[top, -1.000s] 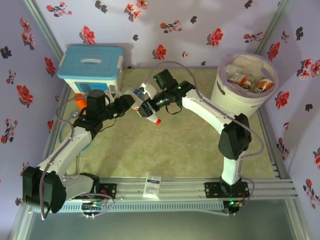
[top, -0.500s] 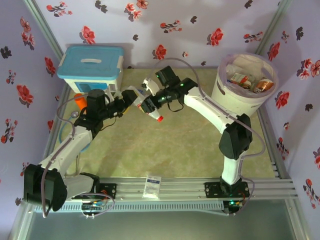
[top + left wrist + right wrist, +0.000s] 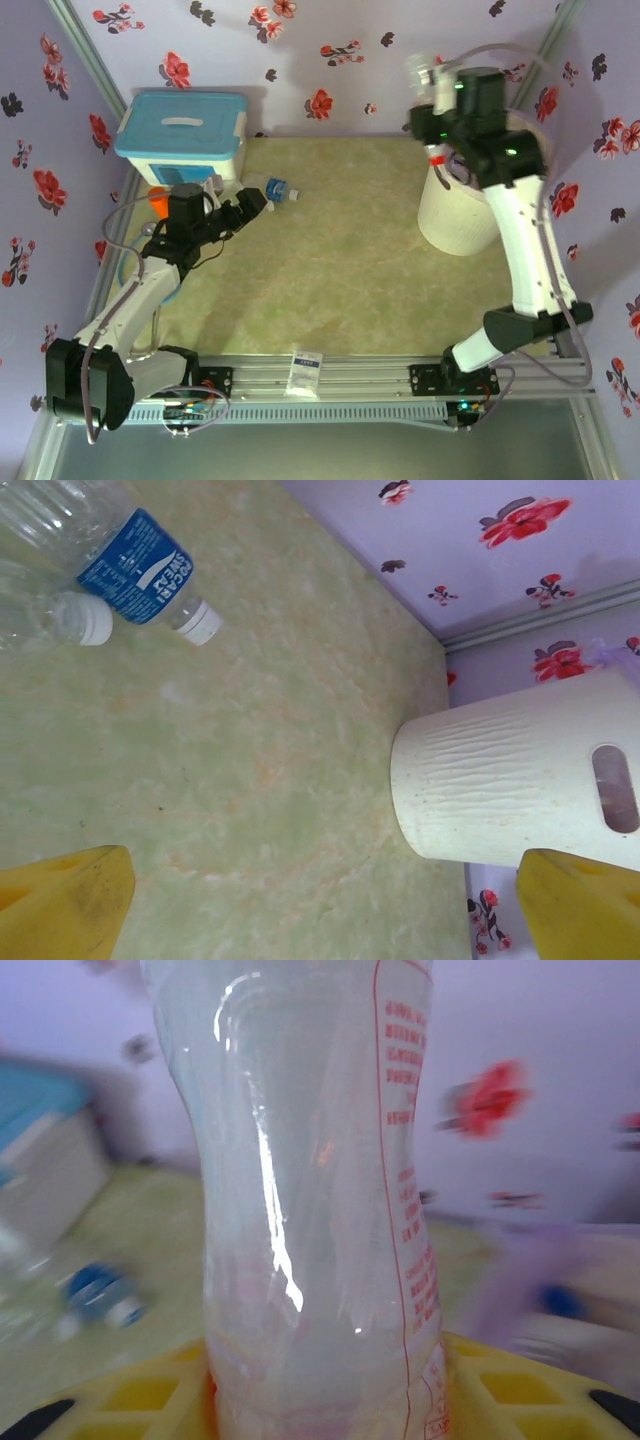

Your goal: Put the plastic bottles in the bin

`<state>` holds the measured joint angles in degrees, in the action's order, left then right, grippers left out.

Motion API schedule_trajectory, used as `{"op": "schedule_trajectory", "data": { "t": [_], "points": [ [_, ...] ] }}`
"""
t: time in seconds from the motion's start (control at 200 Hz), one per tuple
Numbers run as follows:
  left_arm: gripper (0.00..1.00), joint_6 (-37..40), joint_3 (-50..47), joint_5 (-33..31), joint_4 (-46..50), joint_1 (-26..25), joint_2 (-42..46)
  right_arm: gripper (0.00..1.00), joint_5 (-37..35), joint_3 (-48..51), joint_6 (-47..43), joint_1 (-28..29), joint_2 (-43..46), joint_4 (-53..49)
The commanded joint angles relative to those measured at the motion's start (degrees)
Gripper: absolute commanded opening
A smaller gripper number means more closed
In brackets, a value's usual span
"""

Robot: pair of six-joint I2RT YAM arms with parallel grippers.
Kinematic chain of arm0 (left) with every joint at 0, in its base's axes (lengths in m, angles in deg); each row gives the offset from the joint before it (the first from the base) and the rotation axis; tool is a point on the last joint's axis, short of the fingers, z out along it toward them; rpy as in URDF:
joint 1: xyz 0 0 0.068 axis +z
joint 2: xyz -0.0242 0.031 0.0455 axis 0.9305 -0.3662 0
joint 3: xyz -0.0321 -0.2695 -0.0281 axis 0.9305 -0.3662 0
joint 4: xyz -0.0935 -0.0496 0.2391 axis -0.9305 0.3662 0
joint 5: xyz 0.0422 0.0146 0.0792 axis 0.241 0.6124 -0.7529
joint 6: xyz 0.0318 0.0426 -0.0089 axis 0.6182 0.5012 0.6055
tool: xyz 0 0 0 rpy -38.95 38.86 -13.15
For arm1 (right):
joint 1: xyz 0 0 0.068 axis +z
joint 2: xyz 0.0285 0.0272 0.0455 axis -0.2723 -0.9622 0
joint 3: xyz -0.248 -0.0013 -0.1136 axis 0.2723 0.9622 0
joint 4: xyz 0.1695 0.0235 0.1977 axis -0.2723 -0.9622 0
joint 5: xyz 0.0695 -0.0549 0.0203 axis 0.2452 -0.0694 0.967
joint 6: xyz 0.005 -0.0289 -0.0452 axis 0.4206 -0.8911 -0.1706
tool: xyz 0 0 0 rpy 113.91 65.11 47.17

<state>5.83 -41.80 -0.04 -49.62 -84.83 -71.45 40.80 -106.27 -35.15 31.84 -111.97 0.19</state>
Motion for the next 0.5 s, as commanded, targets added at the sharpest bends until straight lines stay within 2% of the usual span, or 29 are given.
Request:
{"op": "schedule_trajectory", "data": {
  "t": [0.0, 0.205, 0.335, 0.495],
  "points": [
    [0.98, 3.0, -0.8, -1.2, 0.9, 0.2, -0.5, 0.46, -10.2, 0.0, 1.1, -5.5, 1.2, 0.9],
    [0.97, 5.2, -1.0, -1.2, 2.3, 0.2, -0.2, 0.46, -11.6, 2.2, 0.1, -14.9, 0.1, 5.6],
    [0.97, 5.6, -1.1, -1.3, 2.8, 0.3, -0.3, 0.46, -14.9, 3.0, -3.0, -15.7, -2.4, 7.0],
    [0.98, 5.7, -1.4, -1.3, 2.8, 0.3, -0.3, 0.46, -12.9, 3.6, -3.6, -17.6, -6.0, 8.4]
  ]
}}
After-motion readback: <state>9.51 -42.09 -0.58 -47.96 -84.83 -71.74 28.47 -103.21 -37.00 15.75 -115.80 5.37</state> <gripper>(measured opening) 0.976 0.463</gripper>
